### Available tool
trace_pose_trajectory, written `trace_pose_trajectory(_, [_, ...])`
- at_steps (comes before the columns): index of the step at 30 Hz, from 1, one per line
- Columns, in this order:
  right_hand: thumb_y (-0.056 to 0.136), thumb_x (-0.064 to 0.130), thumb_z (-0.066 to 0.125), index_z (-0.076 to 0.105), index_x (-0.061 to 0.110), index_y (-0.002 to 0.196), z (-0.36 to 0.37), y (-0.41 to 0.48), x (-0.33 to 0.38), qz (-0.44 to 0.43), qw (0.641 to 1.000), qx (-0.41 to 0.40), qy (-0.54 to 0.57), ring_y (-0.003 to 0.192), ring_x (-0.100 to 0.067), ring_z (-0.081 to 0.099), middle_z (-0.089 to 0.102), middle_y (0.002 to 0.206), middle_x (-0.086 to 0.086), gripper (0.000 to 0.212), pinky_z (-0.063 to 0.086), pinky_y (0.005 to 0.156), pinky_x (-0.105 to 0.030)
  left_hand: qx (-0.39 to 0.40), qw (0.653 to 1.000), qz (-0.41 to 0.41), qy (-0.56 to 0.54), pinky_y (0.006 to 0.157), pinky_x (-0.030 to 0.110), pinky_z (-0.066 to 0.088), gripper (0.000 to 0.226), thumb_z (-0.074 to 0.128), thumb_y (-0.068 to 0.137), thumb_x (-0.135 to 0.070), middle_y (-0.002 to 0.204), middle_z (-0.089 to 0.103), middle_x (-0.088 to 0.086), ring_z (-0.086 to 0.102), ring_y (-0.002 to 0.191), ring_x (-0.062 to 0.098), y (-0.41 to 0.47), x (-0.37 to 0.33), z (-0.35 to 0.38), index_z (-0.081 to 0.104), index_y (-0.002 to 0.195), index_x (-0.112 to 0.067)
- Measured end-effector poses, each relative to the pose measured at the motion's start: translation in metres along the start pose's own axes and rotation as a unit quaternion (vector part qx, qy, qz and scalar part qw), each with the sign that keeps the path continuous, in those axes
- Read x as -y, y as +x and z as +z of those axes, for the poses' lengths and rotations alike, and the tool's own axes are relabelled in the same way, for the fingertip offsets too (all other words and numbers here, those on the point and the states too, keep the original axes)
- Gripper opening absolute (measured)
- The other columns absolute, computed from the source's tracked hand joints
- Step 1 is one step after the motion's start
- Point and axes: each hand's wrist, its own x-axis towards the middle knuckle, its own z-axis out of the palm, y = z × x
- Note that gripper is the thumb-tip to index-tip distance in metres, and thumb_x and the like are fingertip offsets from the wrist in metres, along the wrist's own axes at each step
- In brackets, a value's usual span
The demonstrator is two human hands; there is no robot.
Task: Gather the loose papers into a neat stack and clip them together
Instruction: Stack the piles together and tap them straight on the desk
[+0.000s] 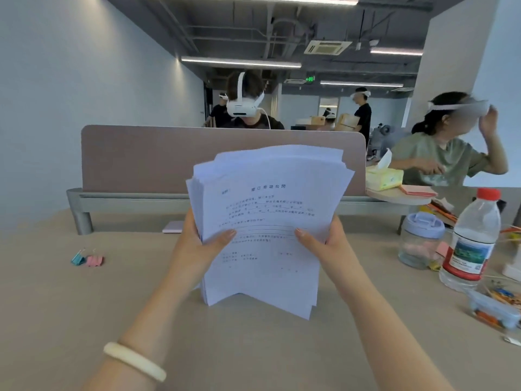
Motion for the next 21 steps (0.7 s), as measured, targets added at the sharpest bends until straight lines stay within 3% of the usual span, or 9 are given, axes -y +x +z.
trace_pose_trajectory(2, [0.092,0.022,0.060,0.045,0.026,0.129,0.007,0.000,-0.001,0.000,1.000,-0.020,-0.013,0.110,-0.004,0.062,0.060,0.122,0.009,0.041,0.052,0.077,-0.016,-0.003,1.000,-0.012,-0.001,0.077,0.027,0.053,0.052,0.073,0.075,-0.039,0.110,0.067,-0.014,0.064,0.102,0.006,0.000,0.003,0.000,0.054,0.122,-0.027])
trace_pose_trajectory(4, [0.096,0.017,0.052,0.050,0.028,0.111,0.015,-0.001,0.006,-0.016,0.998,-0.055,-0.037,0.102,-0.001,0.061,0.061,0.109,0.012,0.019,0.049,0.071,-0.011,-0.037,0.999,-0.004,0.008,0.067,0.016,0.050,0.030,0.066,0.085,-0.031,0.098,0.066,-0.018,0.064,0.093,-0.002,-0.003,-0.001,0.002,0.060,0.114,-0.024])
trace_pose_trajectory(6, [0.096,0.013,0.051,0.049,0.032,0.095,0.018,0.001,0.016,-0.050,0.995,-0.073,-0.049,0.089,0.008,0.060,0.060,0.098,0.016,0.020,0.046,0.068,-0.009,-0.060,0.998,0.015,0.006,0.057,0.005,0.046,0.023,0.061,0.088,-0.027,0.094,0.062,-0.024,0.061,0.078,-0.016,-0.004,-0.009,0.004,0.061,0.111,-0.024])
trace_pose_trajectory(8, [0.096,0.011,0.051,0.050,0.035,0.095,0.016,0.003,0.026,-0.081,0.993,-0.072,-0.040,0.081,0.017,0.059,0.062,0.097,0.021,0.024,0.046,0.066,-0.003,-0.060,0.998,0.031,-0.008,0.058,0.002,0.046,0.023,0.062,0.088,-0.025,0.097,0.063,-0.024,0.061,0.077,-0.017,-0.003,-0.019,0.002,0.062,0.111,-0.025])
trace_pose_trajectory(11, [0.094,0.009,0.053,0.048,0.029,0.116,0.010,0.005,0.025,-0.064,0.997,-0.028,-0.008,0.095,0.010,0.061,0.062,0.113,0.014,0.031,0.050,0.073,-0.007,-0.025,0.999,0.008,-0.029,0.071,0.017,0.051,0.030,0.069,0.082,-0.027,0.100,0.069,-0.019,0.065,0.088,-0.004,0.000,-0.025,-0.004,0.063,0.111,-0.028])
trace_pose_trajectory(15, [0.093,0.013,0.055,0.042,0.024,0.132,0.008,-0.001,0.006,0.041,0.996,0.006,-0.077,0.114,-0.013,0.059,0.059,0.124,0.006,0.043,0.049,0.087,-0.028,0.045,0.996,-0.068,-0.024,0.076,0.021,0.052,0.021,0.071,0.081,-0.023,0.086,0.071,-0.024,0.067,0.084,-0.005,-0.001,-0.009,-0.004,0.064,0.093,-0.038])
trace_pose_trajectory(18, [0.094,0.012,0.052,0.047,0.026,0.130,0.007,-0.002,-0.003,0.072,0.992,0.006,-0.106,0.112,-0.015,0.060,0.062,0.123,0.007,0.039,0.049,0.093,-0.034,0.020,0.997,-0.077,-0.024,0.084,0.031,0.051,0.016,0.067,0.085,-0.022,0.094,0.068,-0.018,0.065,0.091,0.005,-0.002,0.001,-0.002,0.063,0.087,-0.038])
trace_pose_trajectory(21, [0.090,0.018,0.062,0.051,0.032,0.107,0.003,0.000,-0.006,0.092,0.992,0.000,-0.086,0.104,-0.015,0.064,0.064,0.120,0.002,0.025,0.053,0.086,-0.032,-0.034,0.993,-0.089,-0.063,0.087,0.036,0.052,0.012,0.065,0.086,-0.018,0.098,0.070,-0.007,0.067,0.095,0.016,0.002,0.004,-0.006,0.067,0.096,-0.025])
